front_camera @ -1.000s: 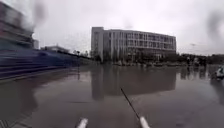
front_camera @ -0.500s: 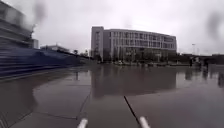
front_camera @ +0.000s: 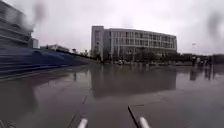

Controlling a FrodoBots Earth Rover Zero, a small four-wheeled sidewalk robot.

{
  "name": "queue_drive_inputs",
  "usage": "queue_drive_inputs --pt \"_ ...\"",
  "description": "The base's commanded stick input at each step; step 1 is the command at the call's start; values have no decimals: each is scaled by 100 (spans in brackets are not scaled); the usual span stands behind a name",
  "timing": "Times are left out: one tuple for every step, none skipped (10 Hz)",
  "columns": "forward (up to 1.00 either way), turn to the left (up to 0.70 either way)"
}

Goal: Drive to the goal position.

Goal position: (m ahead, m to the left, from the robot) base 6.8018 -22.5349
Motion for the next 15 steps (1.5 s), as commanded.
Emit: queue_drive_inputs --pt "92 0" --pt "92 0" --pt "92 0" --pt "92 0" --pt "92 0" --pt "92 0" --pt "92 0" --pt "92 0" --pt "92 0" --pt "92 0" --pt "92 0" --pt "92 0" --pt "92 0" --pt "92 0" --pt "92 0"
